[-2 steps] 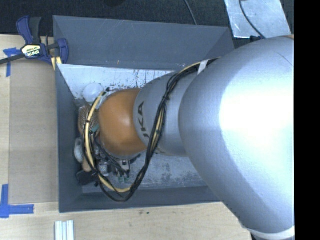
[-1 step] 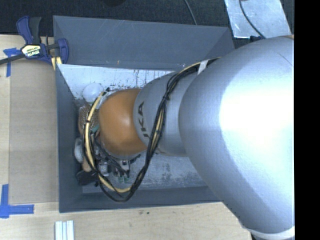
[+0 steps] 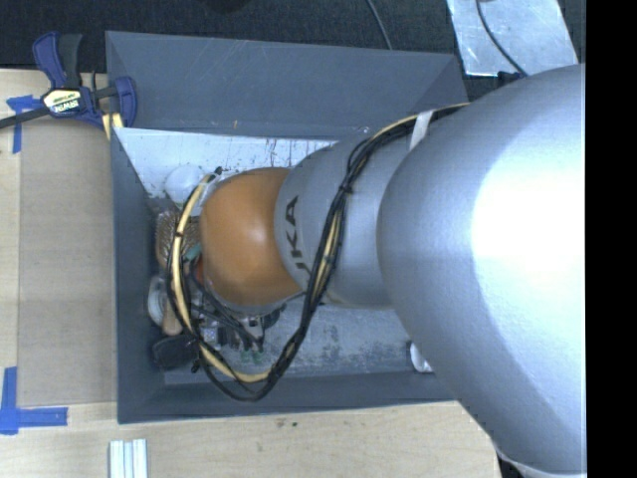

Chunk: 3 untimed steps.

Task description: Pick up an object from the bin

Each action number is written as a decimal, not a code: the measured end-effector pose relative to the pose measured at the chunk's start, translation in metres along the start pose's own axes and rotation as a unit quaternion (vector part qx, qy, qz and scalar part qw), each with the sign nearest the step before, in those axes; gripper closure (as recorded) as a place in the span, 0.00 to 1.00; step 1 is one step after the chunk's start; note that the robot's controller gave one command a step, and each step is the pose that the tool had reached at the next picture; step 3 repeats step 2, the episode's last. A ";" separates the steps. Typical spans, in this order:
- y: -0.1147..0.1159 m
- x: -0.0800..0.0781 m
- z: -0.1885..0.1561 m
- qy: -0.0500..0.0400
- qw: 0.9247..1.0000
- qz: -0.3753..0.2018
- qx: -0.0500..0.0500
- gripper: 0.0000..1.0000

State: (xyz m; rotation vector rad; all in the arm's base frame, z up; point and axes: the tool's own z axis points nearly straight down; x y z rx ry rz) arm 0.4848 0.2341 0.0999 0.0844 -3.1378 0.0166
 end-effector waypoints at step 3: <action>0.001 -0.003 -0.064 -0.005 1.000 0.000 -0.003 1.00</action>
Offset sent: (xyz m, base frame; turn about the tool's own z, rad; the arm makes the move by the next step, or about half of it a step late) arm 0.0014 0.0011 0.0585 -0.0005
